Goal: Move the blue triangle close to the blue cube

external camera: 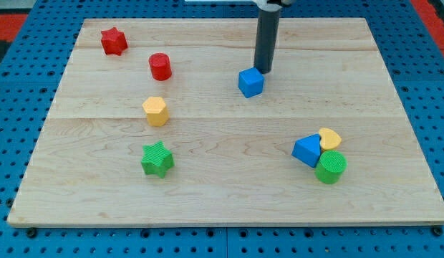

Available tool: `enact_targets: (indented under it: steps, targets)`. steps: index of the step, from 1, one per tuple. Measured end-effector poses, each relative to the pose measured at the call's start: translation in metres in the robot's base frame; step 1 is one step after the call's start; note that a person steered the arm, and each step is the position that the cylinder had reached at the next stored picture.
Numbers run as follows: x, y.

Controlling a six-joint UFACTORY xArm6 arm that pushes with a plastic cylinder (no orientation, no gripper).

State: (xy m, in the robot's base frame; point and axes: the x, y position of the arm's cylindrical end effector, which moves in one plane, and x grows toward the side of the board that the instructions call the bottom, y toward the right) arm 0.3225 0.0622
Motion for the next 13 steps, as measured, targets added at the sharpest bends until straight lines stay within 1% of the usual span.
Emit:
enact_targets:
  steps: [1,2,3,4,5,6,7,8,9,10,11,12,13]
  targets:
    - [0.036,-0.026]
    - [0.093,-0.022]
    - [0.112,-0.072]
    - [0.138,-0.027]
    - [0.134,0.008]
    - [0.098,0.004]
    - [0.107,0.040]
    - [0.139,0.080]
    - [0.091,0.064]
    - [0.026,-0.006]
    - [-0.009,-0.110]
    - [-0.036,-0.188]
    - [-0.015,-0.218]
